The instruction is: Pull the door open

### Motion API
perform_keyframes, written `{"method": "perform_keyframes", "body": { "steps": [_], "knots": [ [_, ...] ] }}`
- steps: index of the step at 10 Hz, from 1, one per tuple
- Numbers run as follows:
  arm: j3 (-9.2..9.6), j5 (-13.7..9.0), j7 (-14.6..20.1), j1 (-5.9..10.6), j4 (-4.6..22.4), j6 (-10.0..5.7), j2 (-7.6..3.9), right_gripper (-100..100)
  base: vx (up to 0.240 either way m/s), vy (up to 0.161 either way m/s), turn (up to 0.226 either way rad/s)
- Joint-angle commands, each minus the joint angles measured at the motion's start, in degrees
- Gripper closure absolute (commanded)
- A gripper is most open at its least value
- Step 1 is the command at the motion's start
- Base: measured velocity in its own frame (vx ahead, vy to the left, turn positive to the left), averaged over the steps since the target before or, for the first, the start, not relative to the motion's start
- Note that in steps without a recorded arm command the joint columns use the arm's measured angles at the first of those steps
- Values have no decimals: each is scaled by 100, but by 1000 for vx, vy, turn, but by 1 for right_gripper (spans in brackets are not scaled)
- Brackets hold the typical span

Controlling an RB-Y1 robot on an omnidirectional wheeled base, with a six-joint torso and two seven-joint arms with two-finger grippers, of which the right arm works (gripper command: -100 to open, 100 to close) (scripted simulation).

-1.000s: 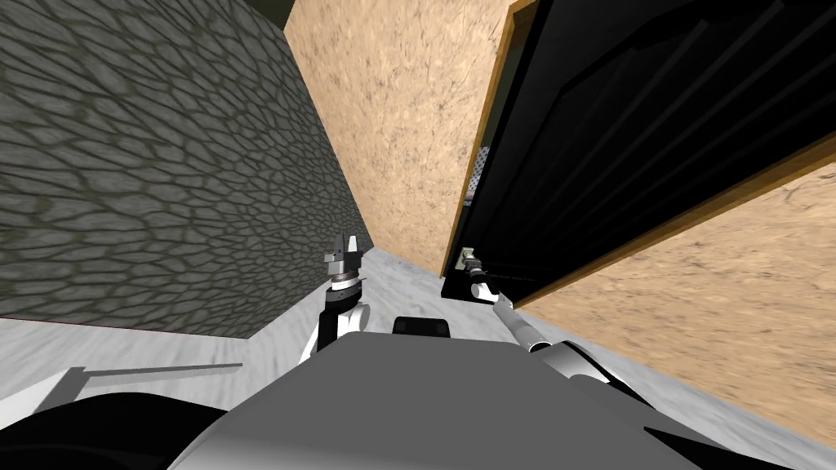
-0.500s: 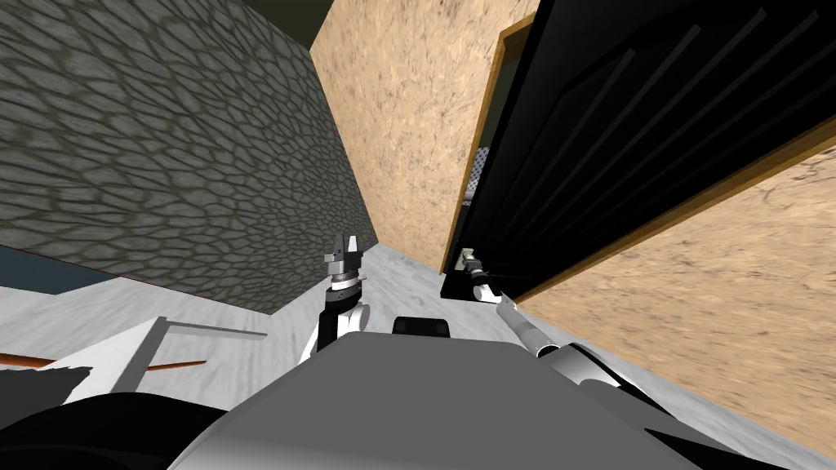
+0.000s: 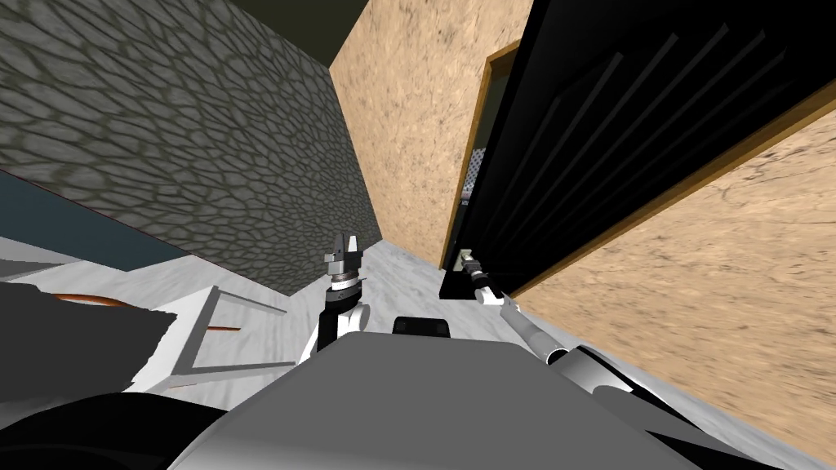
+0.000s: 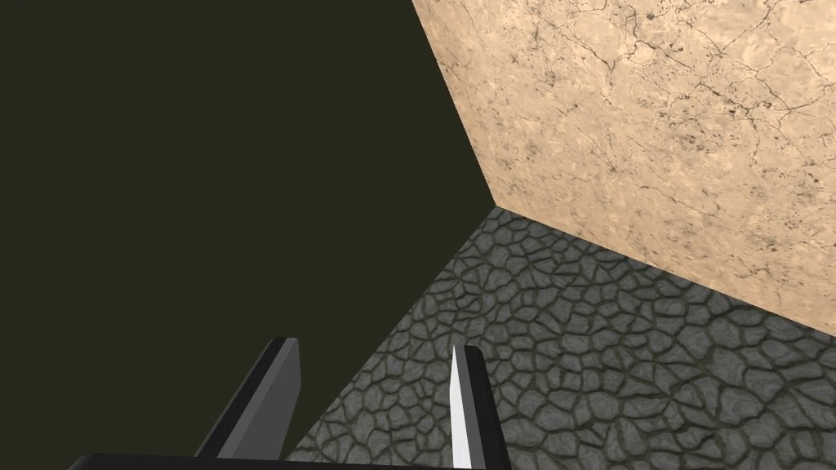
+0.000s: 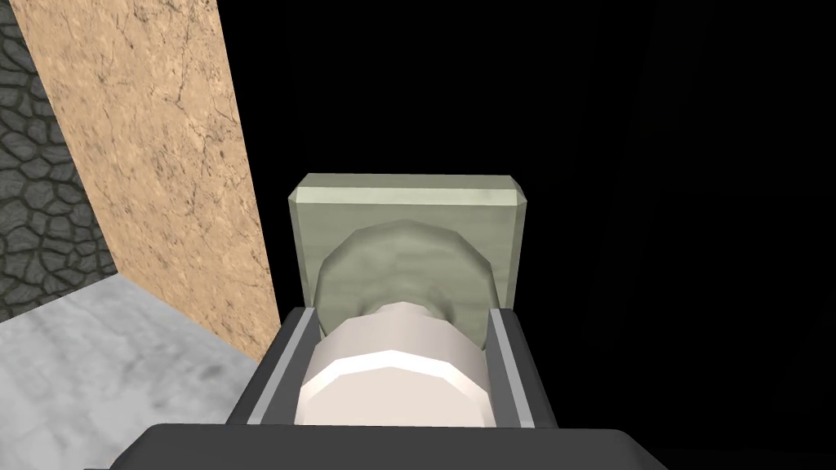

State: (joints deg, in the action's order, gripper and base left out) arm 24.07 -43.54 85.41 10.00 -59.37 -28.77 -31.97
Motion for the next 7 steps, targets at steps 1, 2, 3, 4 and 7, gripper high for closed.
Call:
{"method": "perform_keyframes", "body": {
  "steps": [1, 2, 3, 4, 7],
  "knots": [
    [159, 6, 144, -45, -106, -68, -135, 100, -217, -101, 110],
    [227, 9, 197, -64, -146, -88, -187, 100, -187, -74, 71],
    [164, 2, 134, -66, -143, -43, -153, 100, -76, -30, 17],
    [311, 35, 259, -116, -212, -110, -263, 100, -120, -67, 85],
    [485, 78, 420, -159, -303, -215, -417, 100, -187, -94, 81]
  ]
}}
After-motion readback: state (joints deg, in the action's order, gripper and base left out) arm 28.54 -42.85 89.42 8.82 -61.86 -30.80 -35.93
